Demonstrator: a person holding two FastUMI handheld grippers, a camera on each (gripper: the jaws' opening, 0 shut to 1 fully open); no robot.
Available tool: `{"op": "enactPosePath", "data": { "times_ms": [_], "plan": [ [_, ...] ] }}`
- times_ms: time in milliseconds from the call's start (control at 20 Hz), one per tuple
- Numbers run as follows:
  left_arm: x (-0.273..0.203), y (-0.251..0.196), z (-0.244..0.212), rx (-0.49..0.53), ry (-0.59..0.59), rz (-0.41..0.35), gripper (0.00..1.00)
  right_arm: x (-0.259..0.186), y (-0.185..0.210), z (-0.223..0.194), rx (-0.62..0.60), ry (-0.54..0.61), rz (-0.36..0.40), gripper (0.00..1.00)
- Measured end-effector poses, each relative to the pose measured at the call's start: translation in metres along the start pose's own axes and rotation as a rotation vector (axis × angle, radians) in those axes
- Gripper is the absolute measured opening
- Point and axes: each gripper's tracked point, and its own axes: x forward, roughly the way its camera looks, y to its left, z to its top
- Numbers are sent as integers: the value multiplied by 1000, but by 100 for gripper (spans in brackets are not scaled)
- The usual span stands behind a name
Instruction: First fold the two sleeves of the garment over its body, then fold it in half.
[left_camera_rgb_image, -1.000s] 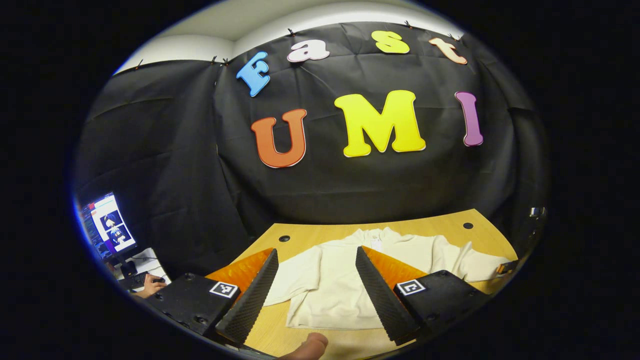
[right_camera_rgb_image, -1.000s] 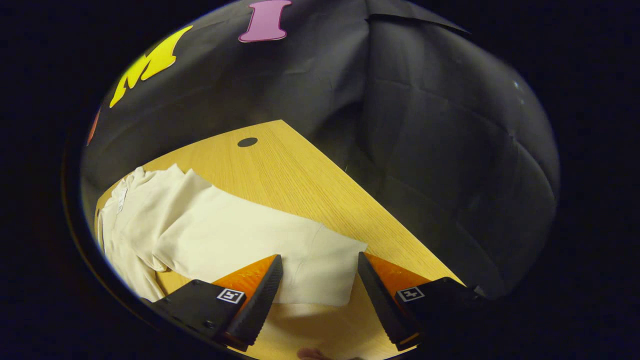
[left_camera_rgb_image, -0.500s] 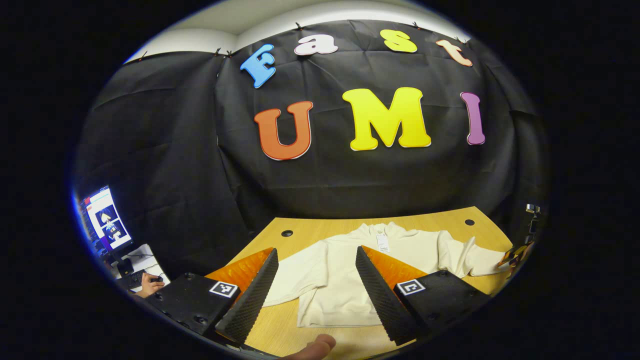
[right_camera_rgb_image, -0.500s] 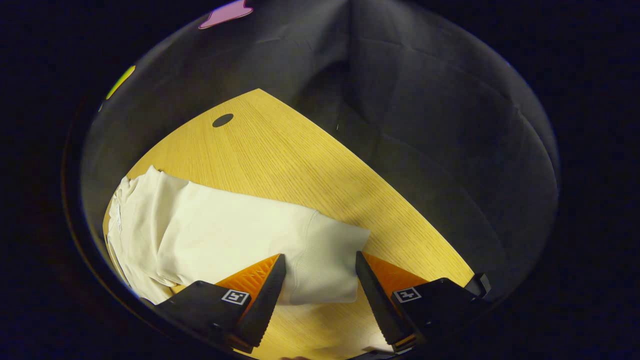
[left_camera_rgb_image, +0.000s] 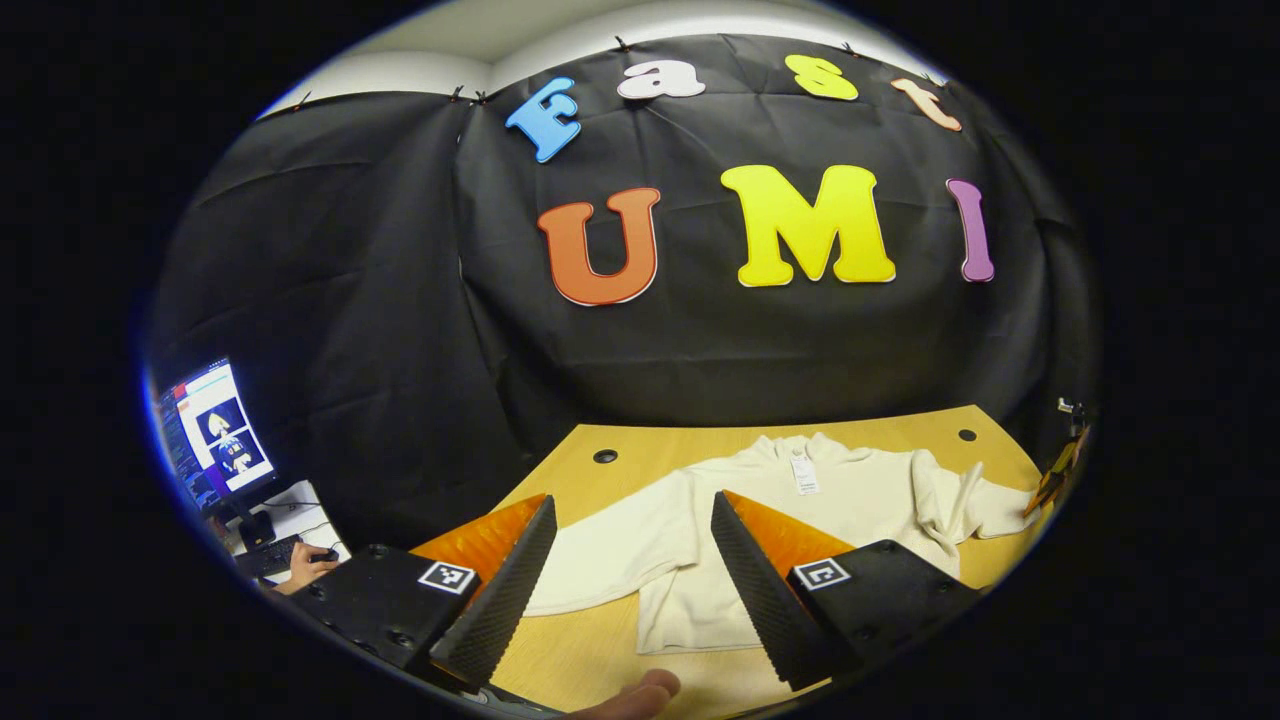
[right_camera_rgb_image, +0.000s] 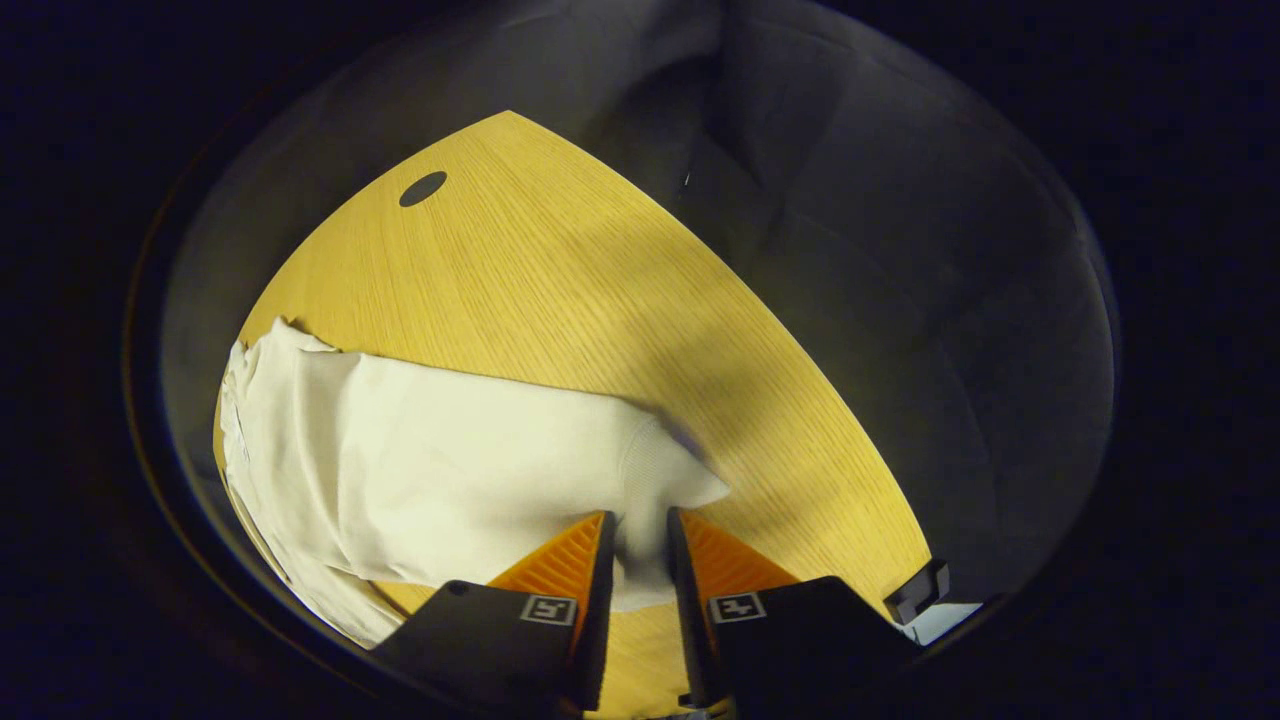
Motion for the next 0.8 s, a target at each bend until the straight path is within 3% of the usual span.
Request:
{"op": "enactPosePath", "data": {
  "times_ms": [50, 100, 200, 300, 450, 650, 800],
  "plan": [
    [0, 4, -5, 3, 12, 1, 99, -2, 0, 0, 10, 2, -5, 31],
    [-1, 4, -8, 2, 17, -4, 99, -4, 1, -1, 13, 2, -9, 13],
    [0, 4, -11, 4, 28, -14, 99, -9, 1, -3, 0, 3, -8, 15],
    [-1, 3, -11, 8, 24, -26, 99, -16, 0, -1, 13, -3, -7, 5],
    [2, 1, -12, -5, 19, -54, 99, -33, -1, 7, -8, -25, -16, 5],
    [11, 0, -12, -29, 3, -100, 99, -89, 30, 30, -79, -108, 5, 2],
    [22, 5, -15, -41, -5, -135, 99, -133, 83, 39, -125, -160, 34, 0]
  ]
}}
